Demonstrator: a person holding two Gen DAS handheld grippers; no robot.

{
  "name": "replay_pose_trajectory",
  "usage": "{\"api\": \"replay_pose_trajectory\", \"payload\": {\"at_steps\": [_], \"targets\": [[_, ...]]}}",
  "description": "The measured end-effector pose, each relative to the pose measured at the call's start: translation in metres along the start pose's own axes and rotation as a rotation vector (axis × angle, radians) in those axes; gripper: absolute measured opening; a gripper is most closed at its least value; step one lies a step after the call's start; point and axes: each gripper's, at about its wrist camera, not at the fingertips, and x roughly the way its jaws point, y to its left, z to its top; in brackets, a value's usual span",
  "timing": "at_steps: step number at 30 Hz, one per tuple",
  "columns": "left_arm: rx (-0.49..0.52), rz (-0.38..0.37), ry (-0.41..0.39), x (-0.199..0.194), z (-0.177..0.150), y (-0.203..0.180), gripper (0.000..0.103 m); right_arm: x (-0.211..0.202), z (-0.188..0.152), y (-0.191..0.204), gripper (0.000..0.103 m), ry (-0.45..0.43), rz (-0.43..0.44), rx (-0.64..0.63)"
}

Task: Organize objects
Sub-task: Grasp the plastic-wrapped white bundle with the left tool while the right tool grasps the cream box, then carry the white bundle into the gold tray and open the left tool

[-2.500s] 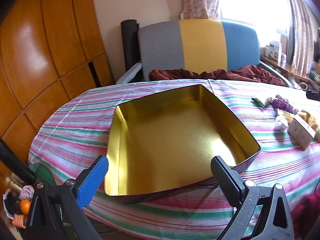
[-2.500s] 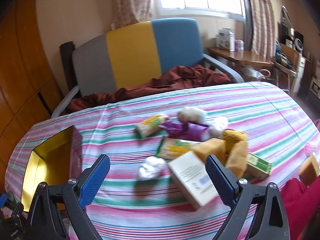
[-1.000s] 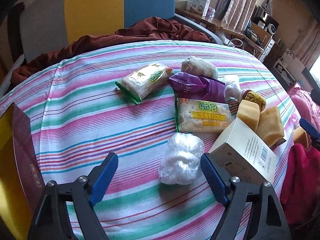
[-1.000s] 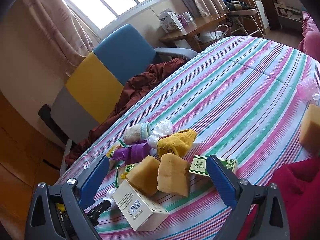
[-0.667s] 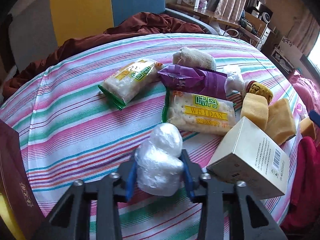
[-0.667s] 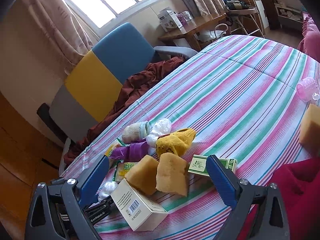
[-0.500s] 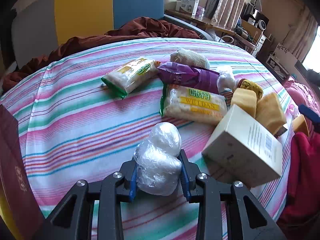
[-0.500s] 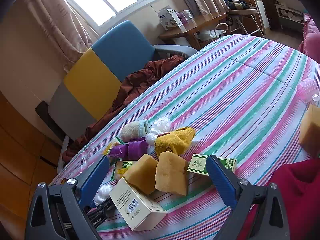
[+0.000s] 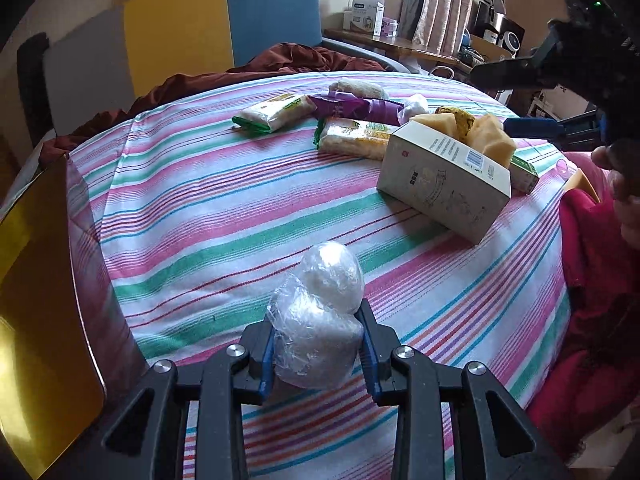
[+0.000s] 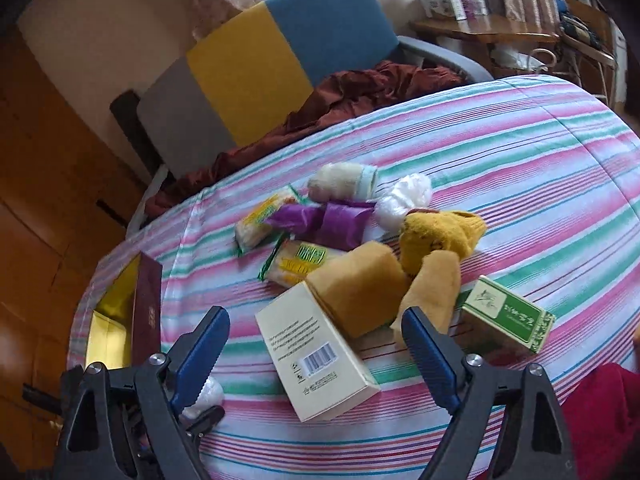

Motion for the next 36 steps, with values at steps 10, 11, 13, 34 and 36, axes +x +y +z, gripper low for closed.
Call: {"api": "replay_pose_trajectory", "payload": {"at_steps": [10, 11, 13, 34, 36], "targets": [[-0.007, -0.032, -0.029, -0.031, -0.021, 0.004, 0.034, 0.049, -0.013, 0.039, 0.087, 0.156, -0.149, -0.221], [-0.011, -0.035, -0.036, -0.035, -0.021, 0.006, 0.034, 0.053, -0.014, 0.040, 0.085, 0.168, -0.156, -0.232], [-0.027, -0.041, -0.054, -0.045, -0.021, 0.010, 0.034, 0.060, -0.016, 0.044, 0.082, 0.190, -0.164, -0.253], [-0.349, 0.136, -0.183, -0.137, -0.050, 0.124, 0.035, 0.098, -0.036, 0.041, 0.071, 0.351, -0.235, -0.307], [-0.399, 0.191, -0.176, -0.144, -0.055, 0.148, 0.035, 0.098, -0.035, 0.041, 0.070, 0.349, -0.238, -0.311]]}}
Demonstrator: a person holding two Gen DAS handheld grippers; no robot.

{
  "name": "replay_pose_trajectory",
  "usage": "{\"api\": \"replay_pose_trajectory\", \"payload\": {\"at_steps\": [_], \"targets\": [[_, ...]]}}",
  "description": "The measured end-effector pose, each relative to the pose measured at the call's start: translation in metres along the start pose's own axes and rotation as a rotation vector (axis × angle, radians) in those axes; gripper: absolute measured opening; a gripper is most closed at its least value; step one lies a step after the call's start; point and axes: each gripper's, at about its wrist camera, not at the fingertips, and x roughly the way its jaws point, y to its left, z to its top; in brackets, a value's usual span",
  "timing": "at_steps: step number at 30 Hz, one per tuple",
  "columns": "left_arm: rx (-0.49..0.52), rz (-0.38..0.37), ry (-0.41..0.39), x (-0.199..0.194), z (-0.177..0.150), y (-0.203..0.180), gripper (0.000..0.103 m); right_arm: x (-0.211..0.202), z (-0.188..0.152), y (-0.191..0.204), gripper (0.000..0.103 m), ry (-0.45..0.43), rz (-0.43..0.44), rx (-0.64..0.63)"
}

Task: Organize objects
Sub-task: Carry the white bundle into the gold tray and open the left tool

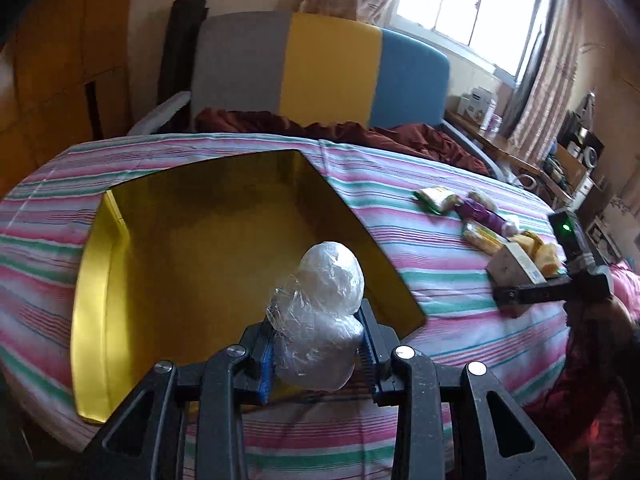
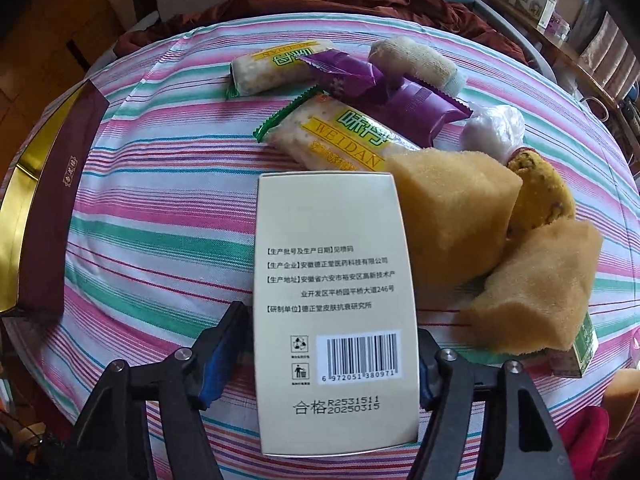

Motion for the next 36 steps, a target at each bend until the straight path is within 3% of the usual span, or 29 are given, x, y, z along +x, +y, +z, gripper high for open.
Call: {"api": "replay_pose_trajectory", "payload": {"at_steps": [4, 12, 16, 21, 28, 36], "targets": [[-0.072, 0.119, 0.022, 0.007, 0.018, 0.054, 0.035, -0.003, 0.000, -0.001, 0.052, -0.012, -0.005, -0.003], [-0.208, 0.210, 0.108, 0.058, 0.064, 0.131, 0.035, -0.004, 0.003, -0.002, 0.051, -0.016, -0.010, -0.006], [-0.208, 0.277, 0.151, 0.091, 0.080, 0.146, 0.035, -0.003, 0.005, -0.002, 0.051, -0.017, -0.011, -0.008], [-0.253, 0.298, 0.190, 0.123, 0.089, 0.167, 0.035, -0.003, 0.007, 0.000, 0.051, -0.019, -0.011, -0.010], [-0.245, 0.329, 0.206, 0.143, 0.095, 0.175, 0.035, -0.002, 0.009, -0.001, 0.051, -0.019, -0.011, -0.011], [-0.229, 0.348, 0.187, 0.139, 0.095, 0.176, 0.038, -0.003, 0.009, -0.002, 0.051, -0.020, -0.012, -0.011]]}}
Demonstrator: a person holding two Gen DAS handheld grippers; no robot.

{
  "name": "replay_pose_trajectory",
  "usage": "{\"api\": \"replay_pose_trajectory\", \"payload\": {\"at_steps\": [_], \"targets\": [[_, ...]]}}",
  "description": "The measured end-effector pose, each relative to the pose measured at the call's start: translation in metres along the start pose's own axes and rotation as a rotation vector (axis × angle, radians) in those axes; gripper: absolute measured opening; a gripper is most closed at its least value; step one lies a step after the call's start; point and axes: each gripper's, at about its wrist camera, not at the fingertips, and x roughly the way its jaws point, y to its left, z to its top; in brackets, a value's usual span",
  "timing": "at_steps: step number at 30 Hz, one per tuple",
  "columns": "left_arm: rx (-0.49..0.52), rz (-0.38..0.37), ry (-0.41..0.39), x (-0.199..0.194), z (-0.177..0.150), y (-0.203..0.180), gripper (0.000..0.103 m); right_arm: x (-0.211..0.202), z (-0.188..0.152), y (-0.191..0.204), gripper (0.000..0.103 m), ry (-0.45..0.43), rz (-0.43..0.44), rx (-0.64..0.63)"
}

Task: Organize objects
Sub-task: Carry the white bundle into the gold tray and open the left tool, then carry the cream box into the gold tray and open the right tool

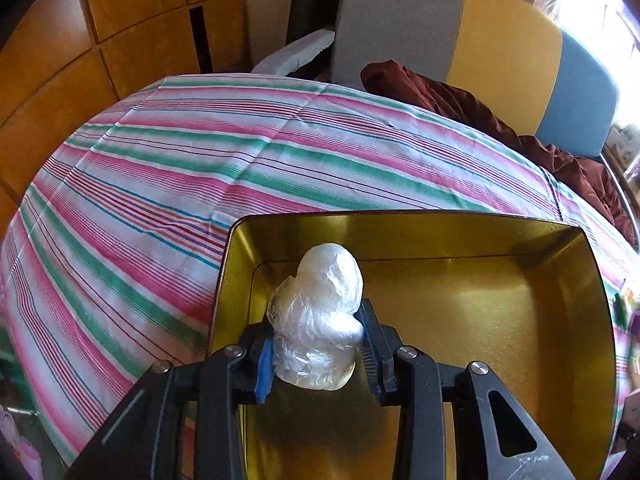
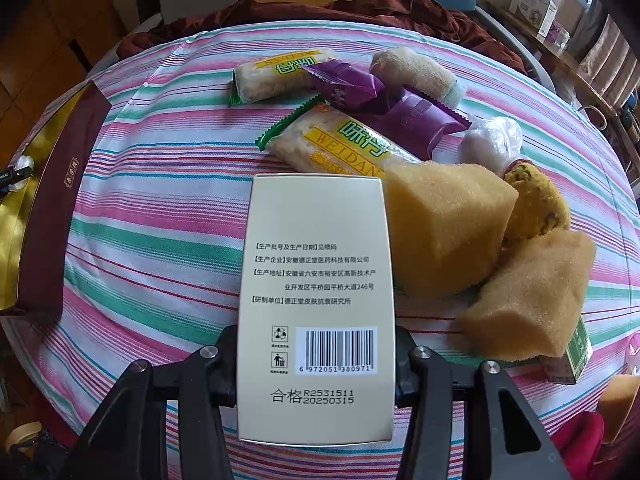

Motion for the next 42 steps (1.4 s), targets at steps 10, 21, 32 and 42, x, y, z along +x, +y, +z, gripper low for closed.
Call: {"api": "replay_pose_trajectory", "payload": {"at_steps": [10, 21, 32, 42], "targets": [[0.003, -0.037, -0.079, -0.047, -0.020, 0.004, 0.060, -0.001, 0.004, 0.000, 0.051, -0.009, -0.012, -0.010], [-0.031, -0.069, -0.207, -0.131, -0.088, 0.039, 0.063, -0.051, -0.026, 0.029, 0.050, -0.074, 0.159, 0.001], [-0.117, -0.075, -0.212, -0.157, -0.143, 0.075, 0.063, -0.103, 0.017, 0.198, 0.051, -0.147, 0.365, -0.282], [-0.155, -0.080, -0.205, -0.166, -0.158, 0.097, 0.064, -0.012, 0.049, 0.373, 0.051, 0.094, 0.391, -0.380]]}}
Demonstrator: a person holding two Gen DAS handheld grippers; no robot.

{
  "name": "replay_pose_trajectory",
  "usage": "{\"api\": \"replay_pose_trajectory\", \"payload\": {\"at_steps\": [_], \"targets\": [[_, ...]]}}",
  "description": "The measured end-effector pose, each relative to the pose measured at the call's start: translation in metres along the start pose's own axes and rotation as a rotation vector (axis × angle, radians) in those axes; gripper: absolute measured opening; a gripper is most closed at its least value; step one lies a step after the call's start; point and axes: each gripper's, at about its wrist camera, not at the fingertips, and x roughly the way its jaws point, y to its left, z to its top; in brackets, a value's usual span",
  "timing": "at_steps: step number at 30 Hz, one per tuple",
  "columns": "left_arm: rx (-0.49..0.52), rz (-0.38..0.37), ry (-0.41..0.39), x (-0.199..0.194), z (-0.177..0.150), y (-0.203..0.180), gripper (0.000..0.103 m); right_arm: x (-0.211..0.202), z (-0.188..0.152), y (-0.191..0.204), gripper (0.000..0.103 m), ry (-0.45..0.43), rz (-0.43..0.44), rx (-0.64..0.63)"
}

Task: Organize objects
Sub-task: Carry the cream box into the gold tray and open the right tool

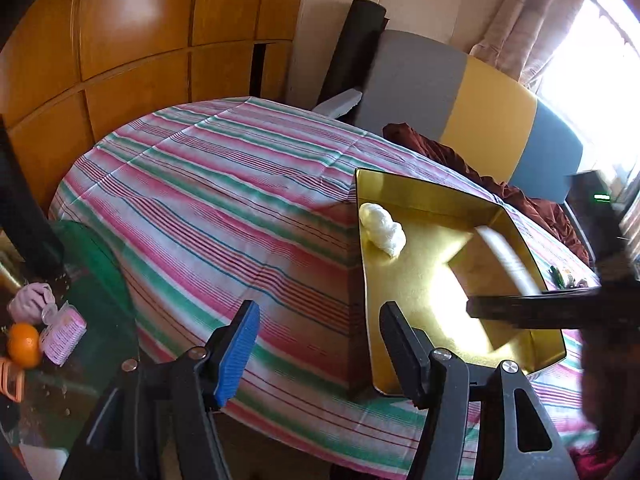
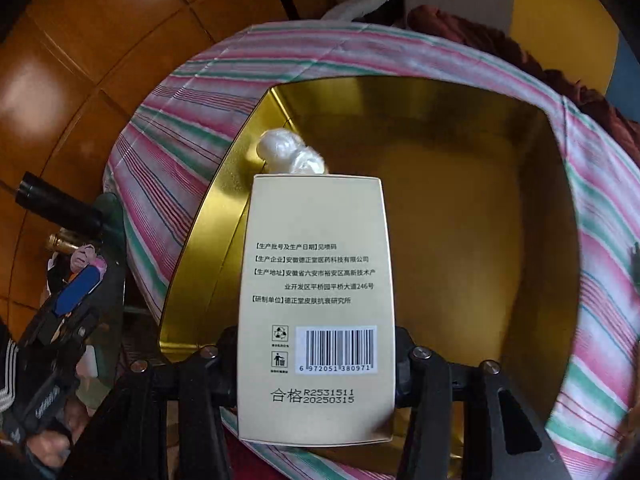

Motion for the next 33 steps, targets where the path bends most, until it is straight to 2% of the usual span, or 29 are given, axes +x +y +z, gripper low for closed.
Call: {"api": "replay_pose_trajectory", "payload": {"at_steps": [6, 9, 12, 14, 15, 18, 20, 21, 26, 33], "targets": [[-0.020, 0.000, -0.006, 0.001, 0.000, 0.008, 0.065, 0.039, 0.005, 0.014, 0.051, 0.073, 0.024, 0.096], [-0.035, -0.003, 0.004, 0.004, -0.001, 0.012, 0.065, 0.045, 0.004, 0.012, 0.051, 0.076, 0.099, 0.174], [-0.040, -0.003, 0.003, 0.004, -0.001, 0.013, 0.065, 0.046, 0.002, 0.014, 0.054, 0.084, 0.152, 0.197], [-0.041, -0.001, -0.002, 0.003, 0.000, 0.013, 0.065, 0.045, -0.002, 0.014, 0.065, 0.088, 0.188, 0.224], [-0.043, 0.000, -0.006, 0.002, 0.000, 0.013, 0.065, 0.044, -0.003, 0.013, 0.067, 0.087, 0.215, 0.235], [-0.043, 0.005, -0.016, 0.001, 0.000, 0.013, 0.065, 0.040, -0.008, 0.016, 0.069, 0.079, 0.280, 0.244], [-0.041, 0.009, -0.020, 0.000, 0.000, 0.012, 0.065, 0.042, -0.010, 0.019, 0.069, 0.097, 0.358, 0.256], [-0.040, 0.013, -0.023, -0.001, 0.000, 0.012, 0.065, 0.040, -0.011, 0.019, 0.069, 0.088, 0.363, 0.257], [-0.015, 0.028, -0.046, -0.004, 0.000, 0.006, 0.065, 0.017, -0.022, 0.010, 0.069, 0.000, 0.343, 0.234], [0.061, 0.015, -0.076, -0.010, -0.006, -0.023, 0.069, -0.044, -0.047, -0.006, 0.069, -0.209, 0.087, 0.086]]}}
